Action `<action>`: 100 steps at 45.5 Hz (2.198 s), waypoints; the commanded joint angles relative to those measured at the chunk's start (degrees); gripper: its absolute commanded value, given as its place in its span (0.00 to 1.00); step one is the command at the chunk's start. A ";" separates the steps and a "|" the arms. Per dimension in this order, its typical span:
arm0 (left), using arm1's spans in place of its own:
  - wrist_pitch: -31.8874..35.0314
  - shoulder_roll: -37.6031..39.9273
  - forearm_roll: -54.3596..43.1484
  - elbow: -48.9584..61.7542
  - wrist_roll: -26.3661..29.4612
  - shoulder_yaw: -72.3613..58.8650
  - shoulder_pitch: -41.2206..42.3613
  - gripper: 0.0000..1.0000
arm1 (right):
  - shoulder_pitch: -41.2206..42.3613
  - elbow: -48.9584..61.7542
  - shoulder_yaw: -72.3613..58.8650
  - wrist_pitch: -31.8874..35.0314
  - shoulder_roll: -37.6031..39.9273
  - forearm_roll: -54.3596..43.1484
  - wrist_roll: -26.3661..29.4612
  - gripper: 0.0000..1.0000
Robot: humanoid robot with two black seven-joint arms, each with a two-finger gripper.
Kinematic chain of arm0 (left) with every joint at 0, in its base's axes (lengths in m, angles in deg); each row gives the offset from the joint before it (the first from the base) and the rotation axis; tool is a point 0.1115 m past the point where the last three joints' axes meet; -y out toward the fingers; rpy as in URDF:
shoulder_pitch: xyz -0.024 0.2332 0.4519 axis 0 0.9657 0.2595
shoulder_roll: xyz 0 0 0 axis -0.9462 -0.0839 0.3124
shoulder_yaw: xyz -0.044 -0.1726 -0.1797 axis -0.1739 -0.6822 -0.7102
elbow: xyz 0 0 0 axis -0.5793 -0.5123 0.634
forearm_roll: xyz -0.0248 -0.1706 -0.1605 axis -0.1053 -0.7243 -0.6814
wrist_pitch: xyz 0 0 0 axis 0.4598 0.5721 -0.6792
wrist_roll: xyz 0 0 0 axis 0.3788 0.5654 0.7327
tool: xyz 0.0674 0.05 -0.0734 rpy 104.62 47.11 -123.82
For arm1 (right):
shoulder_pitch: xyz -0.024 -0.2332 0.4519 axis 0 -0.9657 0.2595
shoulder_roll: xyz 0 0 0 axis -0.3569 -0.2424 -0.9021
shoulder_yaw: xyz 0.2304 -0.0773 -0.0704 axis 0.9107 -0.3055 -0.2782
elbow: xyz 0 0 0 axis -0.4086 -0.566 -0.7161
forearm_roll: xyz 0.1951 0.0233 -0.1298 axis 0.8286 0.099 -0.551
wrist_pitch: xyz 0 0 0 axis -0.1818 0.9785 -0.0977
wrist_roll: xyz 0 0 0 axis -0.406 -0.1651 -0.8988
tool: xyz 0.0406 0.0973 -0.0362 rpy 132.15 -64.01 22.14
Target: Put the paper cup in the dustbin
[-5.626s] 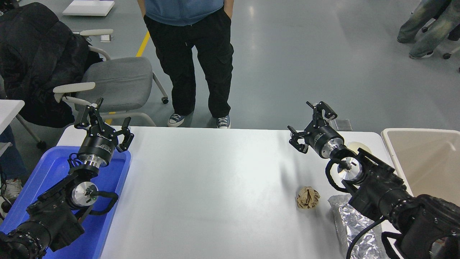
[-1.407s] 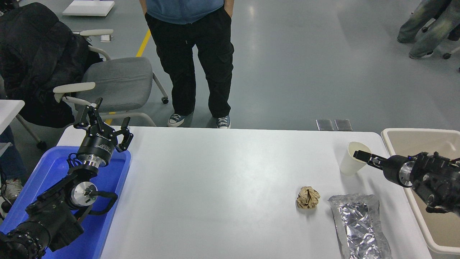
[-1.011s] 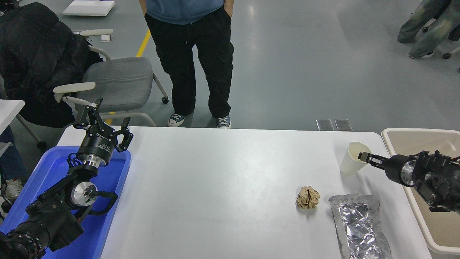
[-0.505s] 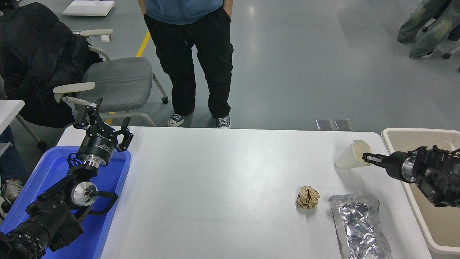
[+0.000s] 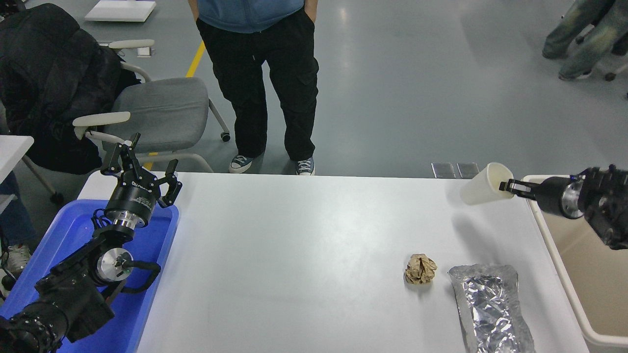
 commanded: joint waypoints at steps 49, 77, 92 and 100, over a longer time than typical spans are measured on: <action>0.00 -0.09 0.00 0.00 0.00 0.00 0.00 1.00 | -17.69 10.50 23.14 2.09 15.44 51.37 32.20 0.00; 0.00 -0.09 0.00 0.00 0.00 0.00 0.00 1.00 | -26.22 10.59 54.97 -19.01 -0.12 51.90 47.86 0.00; 0.00 -0.09 0.00 0.00 0.00 0.00 0.00 1.00 | -27.80 10.50 58.32 -22.44 -2.50 51.99 47.78 0.00; 0.00 -0.09 0.00 0.00 0.00 0.00 0.00 1.00 | -28.50 10.59 58.58 -22.44 -2.23 51.99 47.78 0.39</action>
